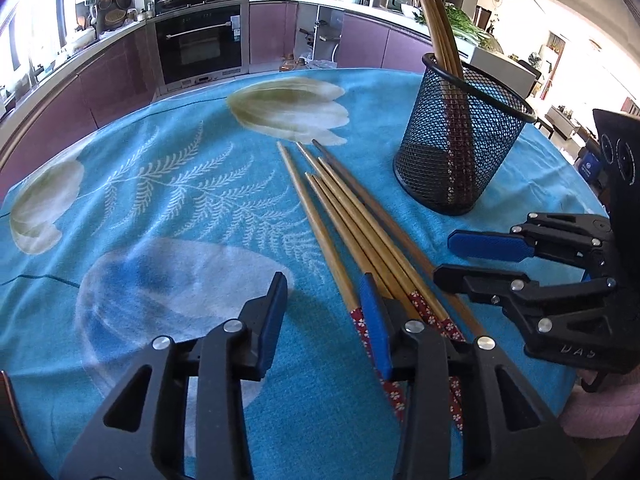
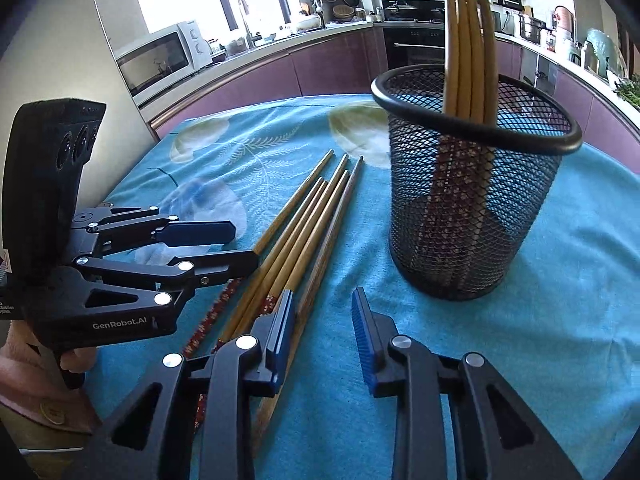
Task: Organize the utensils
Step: 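Lower the right gripper onto a red-patterned chopstick and close on it, then lift the chopstick upright with the right gripper toward the mesh cup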
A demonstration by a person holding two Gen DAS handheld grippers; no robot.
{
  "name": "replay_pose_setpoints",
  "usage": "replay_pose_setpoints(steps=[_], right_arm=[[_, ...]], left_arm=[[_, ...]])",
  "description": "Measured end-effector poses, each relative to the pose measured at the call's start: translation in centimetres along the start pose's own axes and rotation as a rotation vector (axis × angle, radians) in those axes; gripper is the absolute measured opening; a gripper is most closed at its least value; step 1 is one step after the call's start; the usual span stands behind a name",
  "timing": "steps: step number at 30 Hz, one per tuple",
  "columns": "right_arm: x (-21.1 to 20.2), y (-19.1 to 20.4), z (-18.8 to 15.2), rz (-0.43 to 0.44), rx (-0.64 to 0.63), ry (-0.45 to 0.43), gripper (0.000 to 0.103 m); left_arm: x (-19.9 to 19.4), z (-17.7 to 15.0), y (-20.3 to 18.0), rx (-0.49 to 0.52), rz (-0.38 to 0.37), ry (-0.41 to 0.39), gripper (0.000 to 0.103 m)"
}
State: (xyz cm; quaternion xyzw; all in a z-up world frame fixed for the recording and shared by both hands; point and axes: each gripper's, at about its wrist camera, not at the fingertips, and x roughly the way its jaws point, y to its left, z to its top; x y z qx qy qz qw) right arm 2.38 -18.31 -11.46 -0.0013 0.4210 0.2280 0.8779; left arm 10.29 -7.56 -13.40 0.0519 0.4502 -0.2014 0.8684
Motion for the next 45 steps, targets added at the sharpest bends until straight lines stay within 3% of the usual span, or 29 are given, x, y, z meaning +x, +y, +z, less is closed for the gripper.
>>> replay_pose_setpoints(steps=[8, 20, 25, 27, 31, 38, 45], right_arm=[[0.1, 0.0, 0.3, -0.018, -0.006, 0.003, 0.028], [2.1, 0.8, 1.9, -0.052, -0.026, 0.008, 0.025], [2.3, 0.6, 2.2, -0.045, -0.014, 0.006, 0.017], [2.3, 0.3, 2.2, -0.019, 0.011, 0.003, 0.008], [1.8, 0.0, 2.0, -0.019, 0.047, -0.019, 0.006], [-0.2, -0.3, 1.6, 0.022, 0.064, -0.063, 0.006], [-0.1, 0.8, 0.9, 0.049, 0.008, -0.009, 0.006]], left_arm=[[0.0, 0.2, 0.5, -0.024, -0.006, 0.003, 0.036], [1.4, 1.8, 0.8, -0.013, 0.008, 0.007, 0.024], [1.7, 2.1, 1.0, -0.023, 0.008, 0.005, 0.016], [1.6, 2.0, 1.1, -0.032, 0.006, 0.004, 0.01], [1.2, 1.8, 1.6, -0.07, 0.026, -0.009, 0.007], [-0.6, 1.0, 1.5, -0.079, -0.018, -0.034, 0.007], [-0.7, -0.5, 0.3, -0.048, -0.069, 0.001, 0.007]])
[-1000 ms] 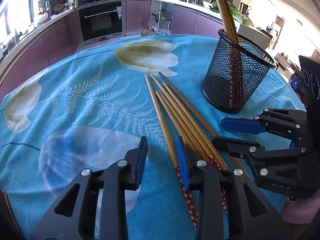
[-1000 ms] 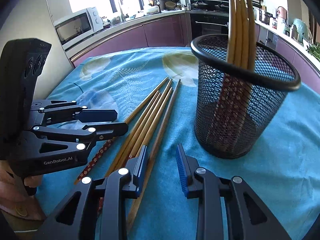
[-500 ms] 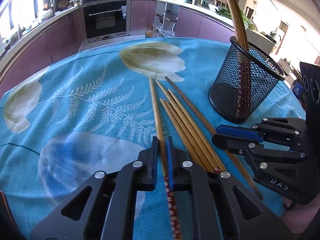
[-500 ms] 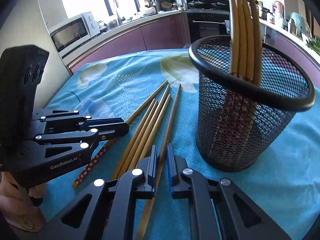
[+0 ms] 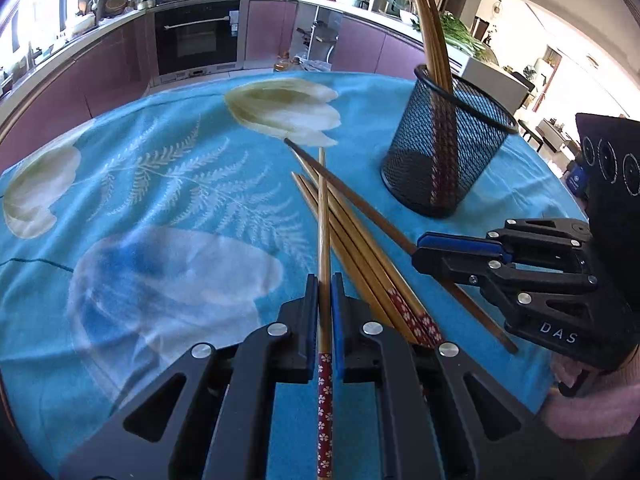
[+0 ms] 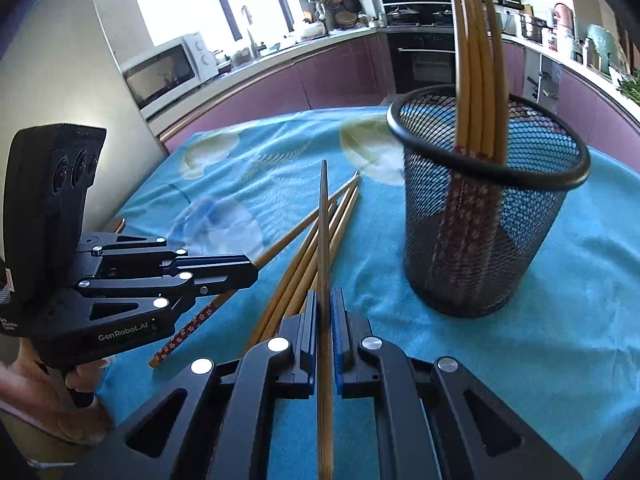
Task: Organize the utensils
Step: 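Lift the chopstick upright with the right gripper toward the mesh cup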
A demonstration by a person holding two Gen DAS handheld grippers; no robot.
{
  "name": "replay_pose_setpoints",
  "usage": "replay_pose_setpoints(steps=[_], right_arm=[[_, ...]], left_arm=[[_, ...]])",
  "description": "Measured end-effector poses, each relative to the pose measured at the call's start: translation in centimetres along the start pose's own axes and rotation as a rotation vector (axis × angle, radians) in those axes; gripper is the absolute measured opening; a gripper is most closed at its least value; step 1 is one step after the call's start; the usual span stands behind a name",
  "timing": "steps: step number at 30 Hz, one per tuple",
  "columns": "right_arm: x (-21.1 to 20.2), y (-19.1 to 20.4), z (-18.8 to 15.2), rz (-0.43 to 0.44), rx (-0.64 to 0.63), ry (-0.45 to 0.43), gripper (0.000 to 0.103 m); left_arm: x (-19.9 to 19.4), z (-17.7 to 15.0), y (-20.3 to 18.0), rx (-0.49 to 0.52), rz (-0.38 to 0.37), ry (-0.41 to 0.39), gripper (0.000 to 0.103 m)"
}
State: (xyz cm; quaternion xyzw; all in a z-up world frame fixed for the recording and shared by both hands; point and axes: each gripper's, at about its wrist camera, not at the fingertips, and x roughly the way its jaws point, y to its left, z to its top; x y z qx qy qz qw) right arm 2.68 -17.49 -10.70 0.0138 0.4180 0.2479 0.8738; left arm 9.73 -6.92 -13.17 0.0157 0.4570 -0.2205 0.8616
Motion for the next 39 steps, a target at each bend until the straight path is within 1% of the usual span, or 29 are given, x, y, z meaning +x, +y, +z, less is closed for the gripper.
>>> replay_pose_setpoints(steps=[3, 5, 8, 9, 10, 12, 13, 15, 16, 19, 20, 21, 25, 28, 31, 35, 39], right_arm=[[0.4, -0.2, 0.0, -0.006, 0.003, 0.019, 0.006], [0.7, -0.3, -0.1, -0.01, 0.005, 0.026, 0.009], [1.0, -0.4, -0.1, -0.016, 0.002, 0.032, 0.009], [1.0, -0.4, -0.1, -0.02, -0.003, 0.031, 0.009], [1.1, -0.4, 0.0, -0.023, -0.005, 0.03, 0.009], [1.3, -0.5, 0.2, -0.023, -0.003, 0.03, 0.009], [1.4, -0.5, 0.3, -0.025, -0.001, 0.028, 0.009], [1.6, -0.6, 0.5, -0.023, 0.0, 0.027, 0.009], [1.6, -0.6, 0.6, -0.023, 0.0, 0.026, 0.009], [1.6, -0.8, 0.7, -0.021, 0.008, 0.021, 0.009], [1.6, -0.8, 0.8, -0.02, 0.01, 0.019, 0.007], [1.5, -0.8, 0.8, -0.021, 0.007, 0.016, 0.007], [0.8, -0.9, 0.8, -0.012, 0.006, -0.004, 0.006], [-0.2, -0.8, 0.8, -0.004, 0.0, -0.028, 0.006], [-1.4, -0.9, 1.1, 0.002, -0.004, -0.059, 0.006], [-3.0, -1.0, 1.5, 0.004, -0.008, -0.102, 0.006], [-4.5, -1.1, 1.8, 0.003, -0.003, -0.139, 0.006]], left_arm=[[0.2, -0.1, 0.0, 0.003, -0.01, 0.012, 0.008], [0.5, 0.0, 0.1, 0.008, -0.004, 0.019, 0.008], [0.9, 0.2, 0.1, 0.023, -0.002, 0.022, 0.01], [1.0, 0.4, 0.1, 0.03, -0.004, 0.023, 0.011], [1.1, 0.6, 0.2, 0.035, -0.01, 0.026, 0.016], [1.4, 1.0, 0.2, 0.036, -0.021, 0.026, 0.021], [1.5, 1.2, 0.2, 0.041, -0.014, 0.026, 0.021], [1.9, 1.7, 0.2, 0.045, -0.005, 0.026, 0.021], [2.0, 1.8, 0.3, 0.046, -0.008, 0.026, 0.019], [2.3, 2.3, 0.4, 0.041, -0.008, 0.025, 0.017], [2.3, 2.4, 0.5, 0.036, -0.002, 0.024, 0.015], [2.4, 2.4, 0.5, 0.032, 0.003, 0.023, 0.009], [2.3, 2.5, 0.6, 0.014, 0.002, 0.014, 0.008], [1.9, 2.4, 0.7, 0.005, -0.024, 0.006, 0.007], [0.9, 2.5, 0.6, 0.006, -0.032, -0.016, 0.007], [-0.8, 2.9, 0.6, 0.002, -0.077, -0.049, 0.007], [-2.5, 3.3, 0.4, 0.01, -0.104, -0.081, 0.007]])
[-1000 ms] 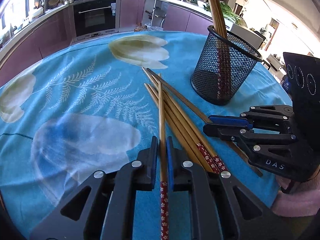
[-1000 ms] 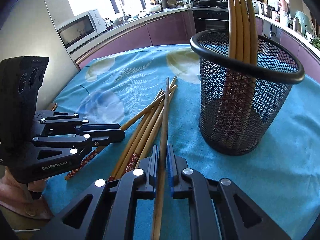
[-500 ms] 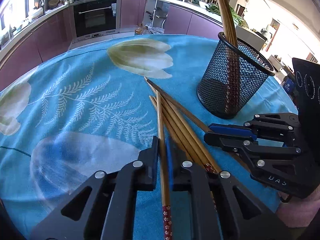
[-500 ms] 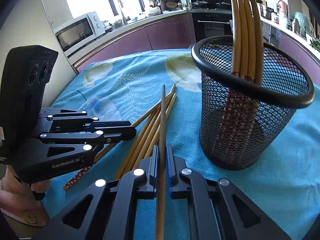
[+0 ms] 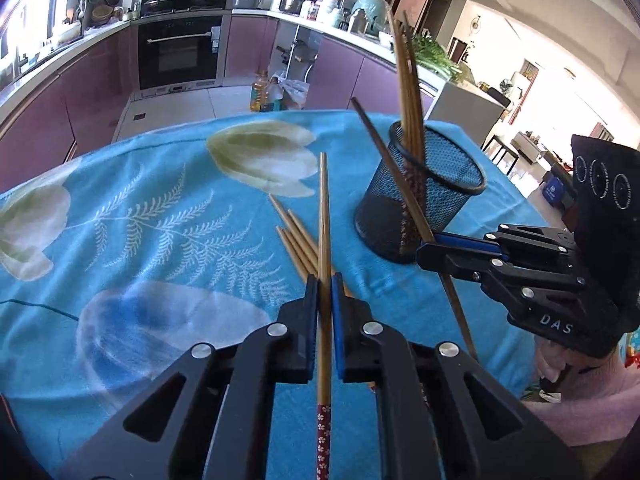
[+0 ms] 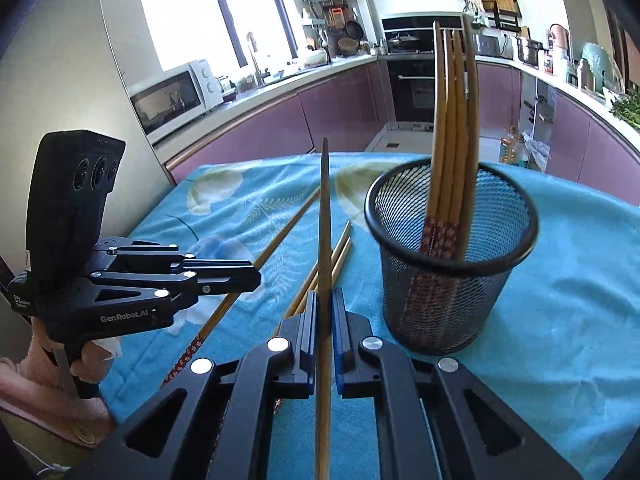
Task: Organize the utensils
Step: 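Lift the chopstick upright with the right gripper toward the mesh cup, then lower the upright chopstick into the mesh cup with the right gripper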
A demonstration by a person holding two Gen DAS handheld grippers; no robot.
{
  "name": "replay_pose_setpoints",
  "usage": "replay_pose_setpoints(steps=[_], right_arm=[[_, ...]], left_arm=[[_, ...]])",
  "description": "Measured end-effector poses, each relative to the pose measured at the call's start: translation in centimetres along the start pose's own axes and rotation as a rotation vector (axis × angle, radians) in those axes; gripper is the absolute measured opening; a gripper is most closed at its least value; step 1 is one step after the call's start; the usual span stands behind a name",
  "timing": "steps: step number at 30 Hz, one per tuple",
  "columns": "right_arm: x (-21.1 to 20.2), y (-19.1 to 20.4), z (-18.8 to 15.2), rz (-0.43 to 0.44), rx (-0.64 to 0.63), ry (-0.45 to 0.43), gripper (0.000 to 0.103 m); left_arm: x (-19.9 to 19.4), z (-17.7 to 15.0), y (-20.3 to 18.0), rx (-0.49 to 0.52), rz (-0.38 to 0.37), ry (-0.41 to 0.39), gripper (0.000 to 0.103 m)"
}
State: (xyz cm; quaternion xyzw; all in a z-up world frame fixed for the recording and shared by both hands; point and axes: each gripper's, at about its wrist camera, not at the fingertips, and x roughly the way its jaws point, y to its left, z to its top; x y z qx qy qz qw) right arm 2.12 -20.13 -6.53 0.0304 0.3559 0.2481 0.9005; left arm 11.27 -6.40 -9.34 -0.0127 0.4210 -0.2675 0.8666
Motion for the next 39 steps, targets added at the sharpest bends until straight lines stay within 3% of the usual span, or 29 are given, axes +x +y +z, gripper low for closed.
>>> replay_pose_setpoints(steps=[18, 39], right_arm=[[-4.5, -0.4, 1.7, 0.006, 0.005, -0.133, 0.006], [-8.2, -1.4, 4.5, -0.049, -0.055, -0.269, 0.006]], left_arm=[[-6.6, 1.5, -1.7, 0.032, -0.146, -0.128, 0.007], [-9.1, 5.4, -4.6, 0.086, -0.205, -0.251, 0.007]])
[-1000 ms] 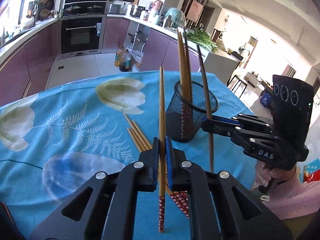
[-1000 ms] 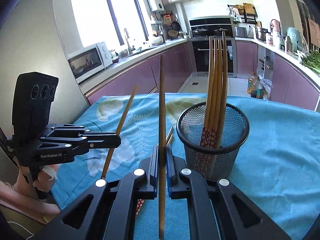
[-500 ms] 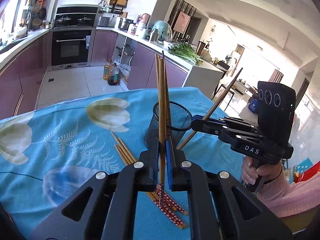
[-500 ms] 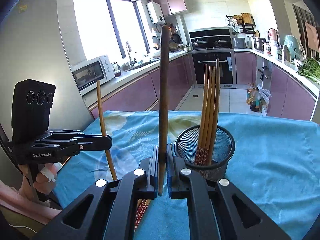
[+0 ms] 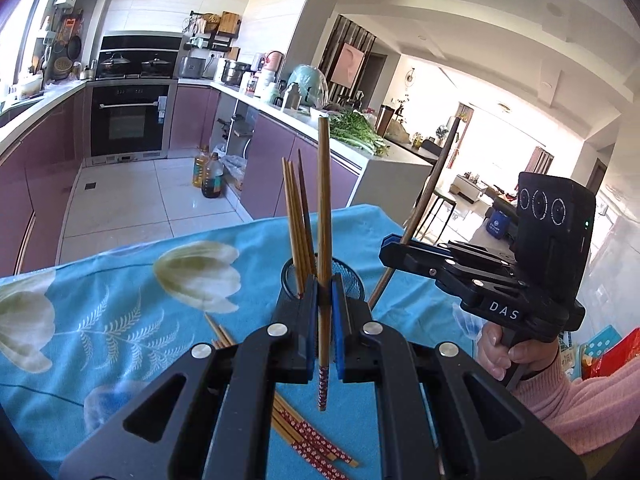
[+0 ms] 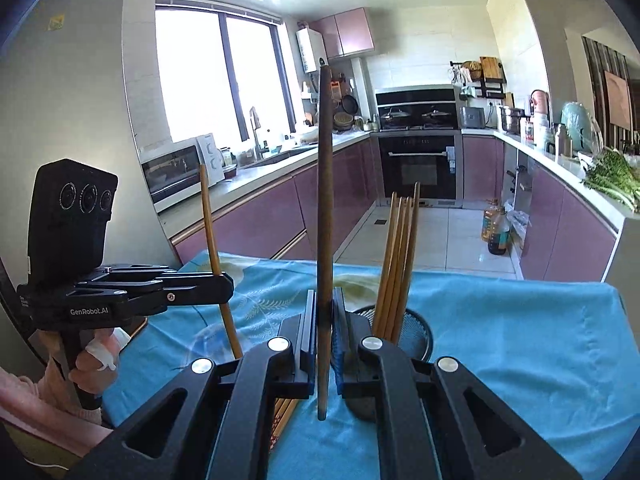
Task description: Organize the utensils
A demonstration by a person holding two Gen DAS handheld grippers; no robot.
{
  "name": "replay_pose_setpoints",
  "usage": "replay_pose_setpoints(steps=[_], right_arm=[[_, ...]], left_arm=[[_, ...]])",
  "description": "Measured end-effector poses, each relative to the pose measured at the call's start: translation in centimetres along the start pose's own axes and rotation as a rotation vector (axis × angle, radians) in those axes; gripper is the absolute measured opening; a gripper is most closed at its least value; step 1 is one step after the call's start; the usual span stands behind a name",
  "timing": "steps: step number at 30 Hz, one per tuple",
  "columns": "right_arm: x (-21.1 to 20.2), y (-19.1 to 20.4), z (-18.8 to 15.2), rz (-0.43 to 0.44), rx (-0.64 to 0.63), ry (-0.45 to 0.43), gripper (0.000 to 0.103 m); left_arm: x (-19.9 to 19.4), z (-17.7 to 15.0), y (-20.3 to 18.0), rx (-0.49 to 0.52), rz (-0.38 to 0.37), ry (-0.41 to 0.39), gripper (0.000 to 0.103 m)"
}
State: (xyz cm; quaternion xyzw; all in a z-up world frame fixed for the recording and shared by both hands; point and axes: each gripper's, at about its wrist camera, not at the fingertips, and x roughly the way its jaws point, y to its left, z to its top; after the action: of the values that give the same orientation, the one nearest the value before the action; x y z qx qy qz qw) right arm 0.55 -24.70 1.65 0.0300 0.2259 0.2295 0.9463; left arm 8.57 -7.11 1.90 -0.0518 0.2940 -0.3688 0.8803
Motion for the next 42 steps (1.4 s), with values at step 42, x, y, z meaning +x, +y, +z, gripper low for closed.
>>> replay_pose_setpoints(steps=[42], right_arm=[[3.4, -3.3, 1.9, -0.092, 0.003, 0.04, 0.006]], left_arm=[[5.0, 4.8, -2.9, 0.122, 0.079, 0.012, 0.007]])
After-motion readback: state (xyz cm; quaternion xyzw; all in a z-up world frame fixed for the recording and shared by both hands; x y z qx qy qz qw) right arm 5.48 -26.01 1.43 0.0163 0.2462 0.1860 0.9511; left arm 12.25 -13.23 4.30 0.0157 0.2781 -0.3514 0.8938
